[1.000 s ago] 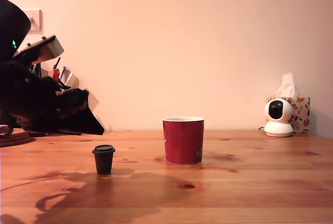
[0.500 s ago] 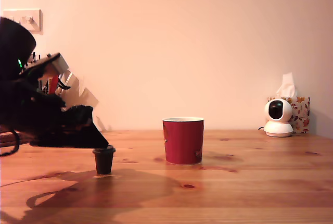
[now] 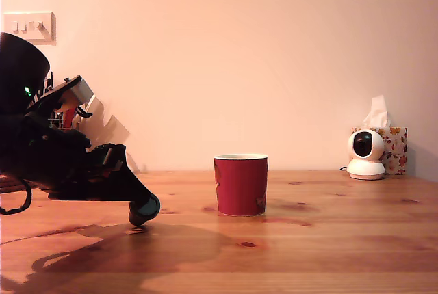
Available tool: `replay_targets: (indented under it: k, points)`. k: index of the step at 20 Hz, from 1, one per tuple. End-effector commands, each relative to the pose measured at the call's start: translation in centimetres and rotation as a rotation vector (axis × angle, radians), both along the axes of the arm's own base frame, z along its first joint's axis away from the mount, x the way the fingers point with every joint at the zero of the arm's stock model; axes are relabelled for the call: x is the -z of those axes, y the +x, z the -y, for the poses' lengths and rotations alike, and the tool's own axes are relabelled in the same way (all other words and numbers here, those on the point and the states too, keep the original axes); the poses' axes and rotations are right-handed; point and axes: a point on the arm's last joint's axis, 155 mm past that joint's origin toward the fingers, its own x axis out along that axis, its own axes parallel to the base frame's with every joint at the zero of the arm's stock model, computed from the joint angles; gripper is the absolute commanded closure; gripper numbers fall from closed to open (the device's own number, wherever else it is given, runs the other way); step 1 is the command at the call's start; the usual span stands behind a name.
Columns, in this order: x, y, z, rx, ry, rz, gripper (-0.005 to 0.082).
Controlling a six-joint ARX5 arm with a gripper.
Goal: Pick up the coffee capsules on the table and drop them inside the coffee cup
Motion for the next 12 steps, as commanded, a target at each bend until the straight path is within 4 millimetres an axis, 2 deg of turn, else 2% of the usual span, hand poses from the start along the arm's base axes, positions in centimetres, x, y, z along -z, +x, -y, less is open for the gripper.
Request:
replay_targets:
  k: [1, 6, 12]
  points:
    - [1.0, -0.8, 0.0, 0.023, 0.005, -0.023, 0.0256]
    - [1.1, -1.6, 0.7, 0.084, 0.001, -0.023, 0.0256]
    - [2.3, -2.4, 1.4, 0.132, 0.038, -0.026, 0.0252]
